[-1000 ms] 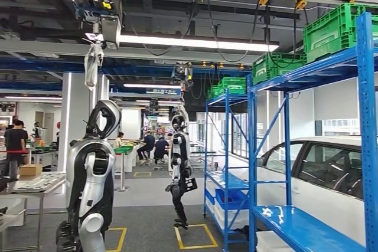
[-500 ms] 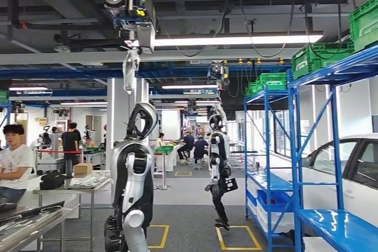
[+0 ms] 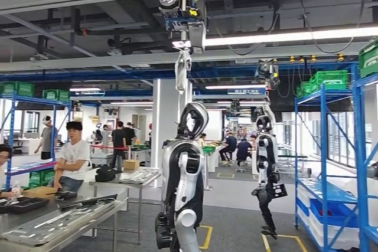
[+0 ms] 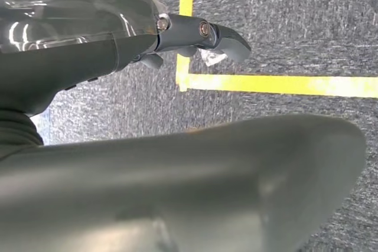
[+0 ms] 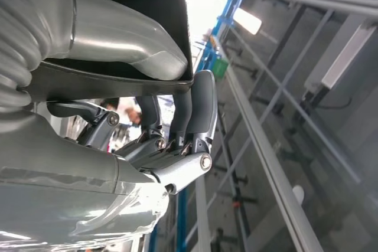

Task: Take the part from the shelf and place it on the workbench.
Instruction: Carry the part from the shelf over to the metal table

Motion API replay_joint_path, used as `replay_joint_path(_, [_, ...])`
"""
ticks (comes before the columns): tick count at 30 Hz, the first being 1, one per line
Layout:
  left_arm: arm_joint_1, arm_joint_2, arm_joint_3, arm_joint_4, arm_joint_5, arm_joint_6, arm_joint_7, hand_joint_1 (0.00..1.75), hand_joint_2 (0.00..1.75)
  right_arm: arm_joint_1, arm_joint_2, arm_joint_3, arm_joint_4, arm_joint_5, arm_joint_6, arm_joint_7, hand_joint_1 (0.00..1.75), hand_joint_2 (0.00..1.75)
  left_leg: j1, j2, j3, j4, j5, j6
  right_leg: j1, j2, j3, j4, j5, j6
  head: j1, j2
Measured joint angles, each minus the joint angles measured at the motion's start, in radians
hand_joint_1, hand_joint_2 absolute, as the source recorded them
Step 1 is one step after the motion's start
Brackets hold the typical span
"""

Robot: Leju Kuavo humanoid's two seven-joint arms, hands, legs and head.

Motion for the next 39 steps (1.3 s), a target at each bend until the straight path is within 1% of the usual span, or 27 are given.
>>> replay_joint_path(2, [-0.003, -0.004, 0.000, 0.000, 0.000, -0.002, -0.002, 0.00, 1.75, -0.001, 0.000, 0.000, -0.002, 0.002, 0.000, 0.001, 1.75, 1.75, 0.003, -0.022, -0.006, 0.001, 0.003, -0.004, 0.001, 0.035, 0.033, -0.087, 0.034, -0.008, 0.000, 0.000])
replay_joint_path(3, [-0.003, -0.006, 0.001, 0.000, 0.000, -0.003, -0.004, 0.00, 1.75, -0.002, 0.000, 0.000, -0.003, 0.002, 0.000, 0.002, 1.75, 1.75, 0.006, -0.032, -0.010, 0.001, 0.005, -0.009, 0.002, 0.039, 0.037, -0.097, 0.032, -0.008, 0.000, 0.000])
replay_joint_path(5, [0.001, -0.006, 0.001, 0.000, 0.001, -0.007, -0.008, 0.00, 1.75, -0.003, 0.000, 0.000, -0.004, 0.002, 0.001, 0.005, 1.75, 1.75, 0.009, -0.042, -0.016, 0.001, 0.007, -0.019, 0.001, 0.019, 0.040, -0.108, 0.035, -0.009, 0.000, 0.000])
replay_joint_path(7, [0.004, -0.009, 0.002, 0.000, 0.002, -0.010, -0.012, 0.00, 1.75, -0.003, 0.000, 0.000, -0.004, 0.002, 0.001, 0.008, 1.75, 1.75, 0.006, -0.004, -0.034, 0.037, -0.019, -0.028, -0.003, -0.006, 0.046, -0.118, 0.040, -0.016, 0.000, 0.000])
replay_joint_path(9, [-0.001, -0.011, 0.003, 0.000, 0.003, -0.011, -0.016, 0.00, 1.75, -0.001, 0.001, 0.000, -0.005, 0.002, 0.001, 0.010, 1.75, 1.75, 0.009, 0.046, -0.090, 0.154, -0.082, -0.039, -0.004, -0.034, 0.048, -0.121, 0.040, -0.020, 0.000, 0.000])
replay_joint_path(10, [-0.003, -0.012, 0.003, 0.000, 0.003, -0.011, -0.017, 0.00, 1.75, 0.000, 0.001, 0.000, -0.004, 0.002, 0.001, 0.010, 1.75, 1.75, 0.013, 0.057, -0.123, 0.222, -0.110, -0.045, -0.004, -0.049, 0.048, -0.120, 0.039, -0.020, 0.000, 0.000])
replay_joint_path(11, [-0.004, -0.013, 0.004, 0.000, 0.003, -0.011, -0.018, 0.00, 1.75, 0.001, 0.001, 0.000, -0.004, 0.002, 0.001, 0.010, 1.75, 1.75, 0.018, 0.062, -0.145, 0.270, -0.123, -0.051, -0.004, -0.063, 0.048, -0.120, 0.038, -0.019, 0.000, 0.000])
replay_joint_path(12, [-0.003, -0.013, 0.004, 0.000, 0.003, -0.011, -0.018, 0.00, 1.75, 0.002, 0.001, 0.000, -0.004, 0.002, 0.001, 0.010, 1.75, 1.75, 0.023, 0.066, -0.149, 0.280, -0.117, -0.056, -0.005, -0.075, 0.048, -0.120, 0.037, -0.017, 0.000, 0.000])
replay_joint_path(13, [-0.002, -0.014, 0.005, 0.000, 0.003, -0.011, -0.017, 0.00, 1.75, 0.002, 0.001, 0.000, -0.004, 0.002, 0.001, 0.011, 1.75, 1.75, 0.028, 0.072, -0.132, 0.250, -0.094, -0.060, -0.006, -0.087, 0.050, -0.120, 0.035, -0.014, 0.000, 0.000])
replay_joint_path(15, [-0.002, -0.015, 0.006, 0.000, 0.003, -0.011, -0.015, 0.00, 1.75, 0.002, 0.001, 0.001, -0.004, 0.001, 0.001, 0.011, 1.75, 1.75, 0.032, 0.106, -0.058, 0.115, -0.031, -0.068, -0.006, -0.109, 0.058, -0.118, 0.027, -0.003, 0.000, 0.000])
replay_joint_path(17, [-0.007, -0.018, 0.007, 0.000, 0.003, -0.011, -0.015, 0.00, 1.75, 0.001, 0.001, 0.001, -0.004, 0.001, 0.002, 0.013, 1.75, 1.75, 0.028, 0.137, -0.011, 0.022, -0.004, -0.059, -0.001, -0.126, 0.062, -0.114, 0.019, 0.011, 0.000, 0.000])
replay_joint_path(18, [-0.007, -0.020, 0.008, 0.000, 0.003, -0.011, -0.014, 0.00, 1.75, 0.001, 0.001, 0.001, -0.004, 0.001, 0.002, 0.014, 1.75, 1.75, 0.023, 0.140, -0.008, 0.011, -0.007, -0.051, 0.001, -0.135, 0.064, -0.114, 0.016, 0.017, 0.000, 0.000])
replay_joint_path(20, [-0.003, -0.020, 0.009, 0.000, 0.003, -0.011, -0.012, 0.00, 1.75, 0.000, 0.001, 0.002, -0.004, 0.001, 0.002, 0.015, 1.75, 1.75, 0.019, 0.120, -0.012, 0.011, -0.007, -0.031, -0.003, -0.146, 0.069, -0.115, 0.011, 0.029, 0.000, 0.000])
replay_joint_path(22, [0.000, -0.020, 0.011, 0.000, 0.003, -0.011, -0.011, 0.00, 1.75, 0.000, 0.001, 0.003, -0.004, 0.000, 0.002, 0.015, 1.75, 1.75, 0.018, 0.101, -0.013, 0.009, -0.005, -0.016, -0.010, -0.110, 0.059, -0.082, -0.020, 0.037, 0.000, 0.000])
replay_joint_path(24, [-0.002, -0.020, 0.012, 0.000, 0.003, -0.011, -0.011, 0.00, 1.75, 0.003, 0.000, 0.003, -0.003, -0.001, 0.002, 0.015, 1.75, 1.75, 0.016, 0.081, -0.013, 0.009, -0.004, -0.005, -0.012, -0.061, 0.008, 0.032, -0.084, 0.036, 0.000, 0.000])
replay_joint_path(25, [-0.004, -0.020, 0.013, 0.000, 0.003, -0.011, -0.012, 0.00, 1.75, 0.004, -0.001, 0.003, -0.002, -0.002, 0.002, 0.015, 1.75, 1.75, 0.013, 0.069, -0.013, 0.009, -0.004, -0.001, -0.011, -0.051, -0.028, 0.104, -0.113, 0.033, 0.000, 0.000])
replay_joint_path(26, [-0.005, -0.020, 0.014, 0.000, 0.003, -0.011, -0.012, 0.00, 1.75, 0.006, -0.001, 0.003, -0.001, -0.003, 0.002, 0.015, 1.75, 1.75, 0.009, 0.056, -0.013, 0.009, -0.004, 0.001, -0.009, -0.047, -0.057, 0.161, -0.128, 0.030, 0.000, 0.000])
replay_joint_path(27, [-0.005, -0.020, 0.015, 0.000, 0.003, -0.011, -0.012, 0.00, 1.75, 0.007, -0.002, 0.003, 0.001, -0.004, 0.002, 0.015, 1.75, 1.75, 0.005, 0.042, -0.012, 0.009, -0.004, 0.003, -0.007, -0.045, -0.073, 0.184, -0.123, 0.025, 0.000, 0.000])
replay_joint_path(28, [-0.004, -0.020, 0.015, 0.000, 0.003, -0.011, -0.012, 0.00, 1.75, 0.008, -0.002, 0.003, 0.002, -0.005, 0.002, 0.015, 1.75, 1.75, 0.002, 0.028, -0.011, 0.010, -0.004, 0.003, -0.004, -0.041, -0.070, 0.166, -0.099, 0.019, 0.000, 0.000])
replay_joint_path(29, [-0.003, -0.020, 0.015, 0.000, 0.003, -0.011, -0.012, 0.00, 1.75, 0.009, -0.002, 0.003, 0.003, -0.006, 0.003, 0.015, 1.75, 1.75, 0.000, 0.014, -0.009, 0.010, -0.004, 0.003, 0.000, -0.033, -0.050, 0.112, -0.059, 0.011, 0.000, 0.000])
replay_joint_path(31, [-0.004, -0.025, 0.016, 0.000, 0.001, -0.012, -0.011, 0.00, 1.75, 0.008, -0.001, 0.003, 0.003, -0.010, 0.005, 0.015, 1.75, 1.75, -0.001, -0.012, -0.009, 0.010, -0.003, 0.003, 0.006, 0.013, -0.001, -0.019, 0.015, -0.008, 0.000, 0.000])
replay_joint_path(32, [-0.005, -0.027, 0.016, 0.000, 0.000, -0.012, -0.010, 0.00, 1.75, 0.008, -0.001, 0.003, 0.004, -0.012, 0.006, 0.015, 1.75, 1.75, 0.001, -0.023, -0.012, 0.011, -0.002, 0.001, 0.009, 0.033, 0.016, -0.063, 0.034, -0.014, 0.000, 0.000])
replay_joint_path(33, [-0.005, -0.030, 0.016, 0.000, -0.001, -0.013, -0.010, 0.00, 1.75, 0.008, -0.001, 0.003, 0.004, -0.014, 0.008, 0.015, 1.75, 1.75, 0.005, -0.034, -0.017, 0.011, 0.000, -0.002, 0.011, 0.045, 0.023, -0.086, 0.039, -0.017, 0.000, 0.000])
replay_joint_path(35, [-0.001, -0.030, 0.017, 0.000, -0.004, -0.014, -0.010, 0.00, 1.75, 0.006, 0.001, 0.004, 0.005, -0.016, 0.010, 0.015, 1.75, 1.75, 0.009, -0.054, -0.024, 0.010, 0.004, -0.011, 0.010, 0.030, 0.030, -0.102, 0.038, -0.016, 0.000, 0.000])
replay_joint_path(36, [0.002, -0.030, 0.018, 0.000, -0.005, -0.014, -0.010, 0.00, 1.75, 0.006, 0.002, 0.004, 0.005, -0.017, 0.012, 0.015, 1.75, 1.75, 0.007, -0.048, -0.028, 0.014, 0.000, -0.015, 0.008, 0.018, 0.034, -0.110, 0.040, -0.017, 0.000, 0.000])
replay_joint_path(37, [0.004, -0.030, 0.018, 0.000, -0.006, -0.014, -0.010, 0.00, 1.75, 0.005, 0.004, 0.004, 0.005, -0.017, 0.012, 0.015, 1.75, 1.75, 0.005, -0.030, -0.036, 0.032, -0.013, -0.019, 0.005, 0.005, 0.039, -0.118, 0.042, -0.018, 0.000, 0.000])
replay_joint_path(39, [0.001, -0.029, 0.020, 0.000, -0.006, -0.014, -0.013, 0.00, 1.75, 0.005, 0.007, 0.005, 0.007, -0.018, 0.014, 0.015, 1.75, 1.75, 0.004, 0.026, -0.082, 0.126, -0.067, -0.028, 0.003, -0.025, 0.046, -0.126, 0.043, -0.020, 0.000, 0.000])
